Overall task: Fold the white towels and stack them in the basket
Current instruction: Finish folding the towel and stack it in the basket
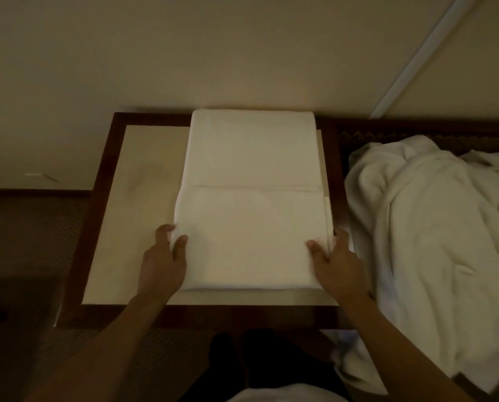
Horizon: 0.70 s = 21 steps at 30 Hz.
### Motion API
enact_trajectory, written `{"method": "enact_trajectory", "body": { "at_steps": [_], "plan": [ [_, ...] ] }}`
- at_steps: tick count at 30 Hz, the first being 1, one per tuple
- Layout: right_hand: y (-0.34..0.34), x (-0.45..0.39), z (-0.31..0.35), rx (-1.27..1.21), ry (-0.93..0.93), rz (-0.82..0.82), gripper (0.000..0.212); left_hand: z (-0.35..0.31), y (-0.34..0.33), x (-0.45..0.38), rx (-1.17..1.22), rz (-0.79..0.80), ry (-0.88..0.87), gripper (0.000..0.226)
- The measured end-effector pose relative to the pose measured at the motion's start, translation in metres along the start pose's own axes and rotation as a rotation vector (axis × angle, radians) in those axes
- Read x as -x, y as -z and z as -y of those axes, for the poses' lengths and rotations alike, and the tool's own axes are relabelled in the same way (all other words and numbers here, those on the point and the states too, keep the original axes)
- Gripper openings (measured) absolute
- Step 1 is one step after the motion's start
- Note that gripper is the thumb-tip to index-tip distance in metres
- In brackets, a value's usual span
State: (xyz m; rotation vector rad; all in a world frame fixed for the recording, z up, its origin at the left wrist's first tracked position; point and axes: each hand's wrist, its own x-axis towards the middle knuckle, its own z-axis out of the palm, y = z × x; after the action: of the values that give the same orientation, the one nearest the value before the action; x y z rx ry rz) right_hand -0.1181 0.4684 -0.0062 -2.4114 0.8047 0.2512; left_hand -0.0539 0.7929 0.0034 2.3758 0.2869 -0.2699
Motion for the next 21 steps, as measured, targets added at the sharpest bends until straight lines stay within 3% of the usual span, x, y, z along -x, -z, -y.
{"method": "enact_trajectory", "body": {
  "at_steps": [5,7,10,13,15,17,21],
  "plan": [
    [-0.006,0.02,-0.002,-0.002,-0.024,-0.028,0.061,0.018,0.002,0.006,-0.006,0.005,0.009,0.04],
    [-0.004,0.023,0.003,0.064,-0.05,-0.131,0.066,0.018,0.004,0.005,-0.092,-0.047,-0.014,0.045],
    [-0.004,0.022,0.023,0.22,0.095,-0.307,0.067,0.001,-0.003,0.004,-0.257,-0.192,-0.256,0.042],
    [-0.026,0.017,0.053,0.351,0.515,-0.049,0.066,-0.025,-0.032,-0.004,-0.409,0.004,-0.645,0.049],
    [-0.041,0.006,0.061,0.475,0.69,0.089,0.068,-0.03,-0.047,-0.019,-0.597,0.201,-0.74,0.06],
    [-0.038,-0.019,0.051,0.544,0.617,0.116,0.069,-0.02,-0.043,-0.041,-0.726,0.245,-0.68,0.066],
    [0.007,-0.058,0.009,0.537,0.062,0.043,0.07,0.011,-0.003,-0.075,-0.766,0.21,-0.228,0.067]
  ]
}}
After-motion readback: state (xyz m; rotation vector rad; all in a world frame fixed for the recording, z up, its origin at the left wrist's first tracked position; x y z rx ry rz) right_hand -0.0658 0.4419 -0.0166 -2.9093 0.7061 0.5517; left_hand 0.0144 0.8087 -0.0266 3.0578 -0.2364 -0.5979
